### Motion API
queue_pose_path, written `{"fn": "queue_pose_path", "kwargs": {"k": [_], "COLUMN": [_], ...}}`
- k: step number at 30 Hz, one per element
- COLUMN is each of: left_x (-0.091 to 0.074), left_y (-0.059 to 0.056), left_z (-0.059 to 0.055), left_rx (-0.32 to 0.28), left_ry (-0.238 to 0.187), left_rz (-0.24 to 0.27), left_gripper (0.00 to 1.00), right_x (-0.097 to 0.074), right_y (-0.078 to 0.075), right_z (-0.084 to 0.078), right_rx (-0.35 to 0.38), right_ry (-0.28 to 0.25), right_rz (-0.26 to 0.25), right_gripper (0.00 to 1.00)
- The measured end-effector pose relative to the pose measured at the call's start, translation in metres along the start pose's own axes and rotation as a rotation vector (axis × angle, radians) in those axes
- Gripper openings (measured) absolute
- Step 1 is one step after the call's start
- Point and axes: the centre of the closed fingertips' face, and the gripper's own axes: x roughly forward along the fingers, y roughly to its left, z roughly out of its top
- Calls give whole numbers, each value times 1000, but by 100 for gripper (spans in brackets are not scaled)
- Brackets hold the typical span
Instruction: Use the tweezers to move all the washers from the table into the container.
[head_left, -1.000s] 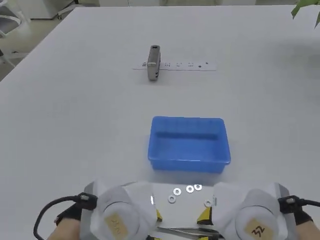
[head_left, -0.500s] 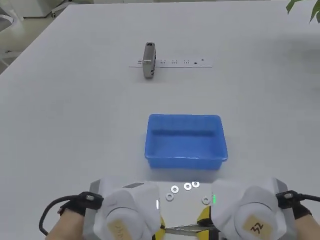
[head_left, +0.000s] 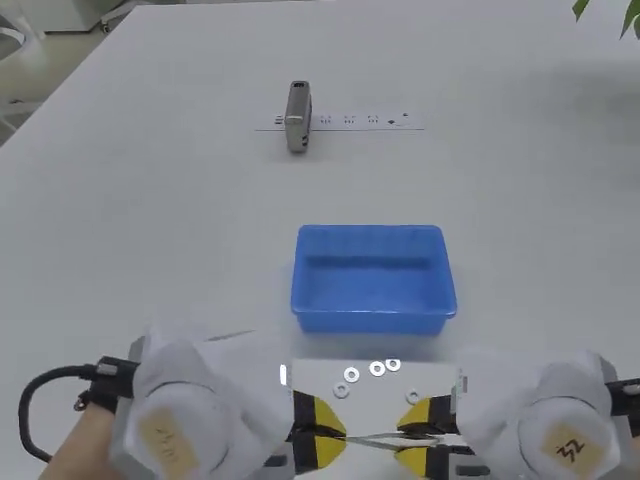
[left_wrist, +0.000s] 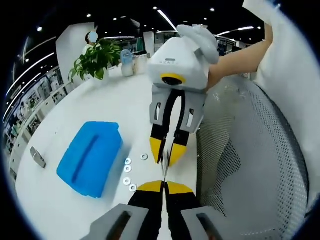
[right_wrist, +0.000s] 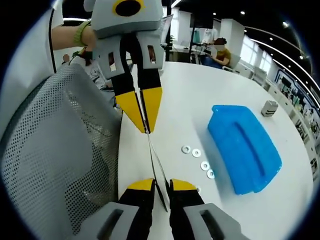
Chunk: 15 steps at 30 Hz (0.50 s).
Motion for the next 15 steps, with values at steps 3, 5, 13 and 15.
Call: {"fn": "queue_pose_path", "kwargs": {"k": [3,5,13,15], "left_x": [-2,-3,2,5], "left_y": [-1,-1,-2,-2], "left_z": [9,14,38,44], "left_rx": [14,17,23,24], "left_ry": [-1,-2,-27,-31], "left_rz": [-5,-10,-45,-54], "left_gripper": [0,0,0,0], "right_x": [-2,-3,-10,-14], "right_y": [-1,-1,-3,-3], "right_z": [3,5,6,7], "right_rx": [7,8,13,18], "right_ry": [-25,-35,-65,-76], "right_rz": [-6,-8,-13,-7], "right_gripper": [7,7,7,8]}}
